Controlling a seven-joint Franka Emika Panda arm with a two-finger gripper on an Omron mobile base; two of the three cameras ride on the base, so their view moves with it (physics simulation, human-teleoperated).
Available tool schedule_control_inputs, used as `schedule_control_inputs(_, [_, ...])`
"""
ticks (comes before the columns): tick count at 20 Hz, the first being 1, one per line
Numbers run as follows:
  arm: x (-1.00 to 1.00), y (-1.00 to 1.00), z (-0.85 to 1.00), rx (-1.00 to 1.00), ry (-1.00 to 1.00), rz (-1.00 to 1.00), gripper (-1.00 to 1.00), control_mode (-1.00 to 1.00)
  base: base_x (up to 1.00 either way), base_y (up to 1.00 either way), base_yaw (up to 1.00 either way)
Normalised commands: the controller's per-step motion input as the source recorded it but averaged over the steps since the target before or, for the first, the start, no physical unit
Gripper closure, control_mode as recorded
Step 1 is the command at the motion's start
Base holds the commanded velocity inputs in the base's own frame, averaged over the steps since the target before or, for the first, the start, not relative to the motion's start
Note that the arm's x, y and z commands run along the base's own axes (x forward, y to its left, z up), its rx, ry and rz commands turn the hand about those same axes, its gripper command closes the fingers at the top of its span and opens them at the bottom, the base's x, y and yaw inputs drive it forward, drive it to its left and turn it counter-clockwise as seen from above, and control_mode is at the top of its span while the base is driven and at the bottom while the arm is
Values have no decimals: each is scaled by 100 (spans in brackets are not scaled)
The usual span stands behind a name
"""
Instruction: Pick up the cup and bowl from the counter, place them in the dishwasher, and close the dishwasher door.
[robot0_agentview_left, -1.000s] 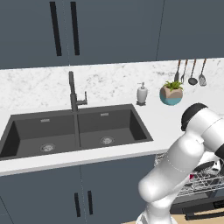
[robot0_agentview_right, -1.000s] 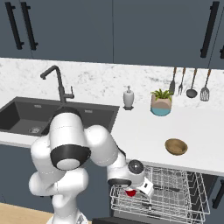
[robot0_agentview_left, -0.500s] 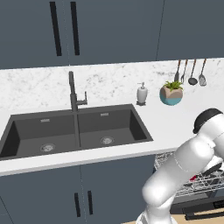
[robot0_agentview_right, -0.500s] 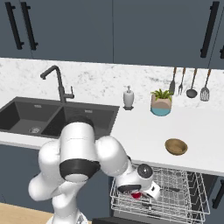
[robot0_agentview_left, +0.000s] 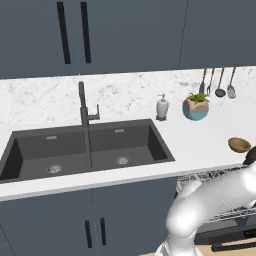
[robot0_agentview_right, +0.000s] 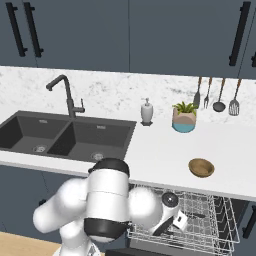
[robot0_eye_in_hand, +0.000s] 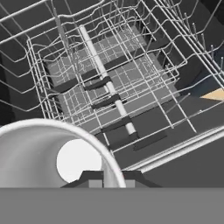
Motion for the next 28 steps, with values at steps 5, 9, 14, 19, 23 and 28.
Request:
schedule_control_inputs(5, [1,-7,-25,1,0,0,100,-100,0,0,0])
schedule_control_inputs(9, [0,-1,0,1,0,0,100,-100,0,0,0])
schedule_control_inputs(14, [0,0,0,0,0,0,-100,-100,0,0,0])
schedule_control_inputs(19, [-3,0,1,0,0,0,-100,-100,0,0,0])
schedule_control_inputs(23, [-1,-20,32,1,-1,-4,-100,-100,0,0,0])
schedule_control_inputs(28, [0,-36,62,9,-8,-7,-100,-100,0,0,0])
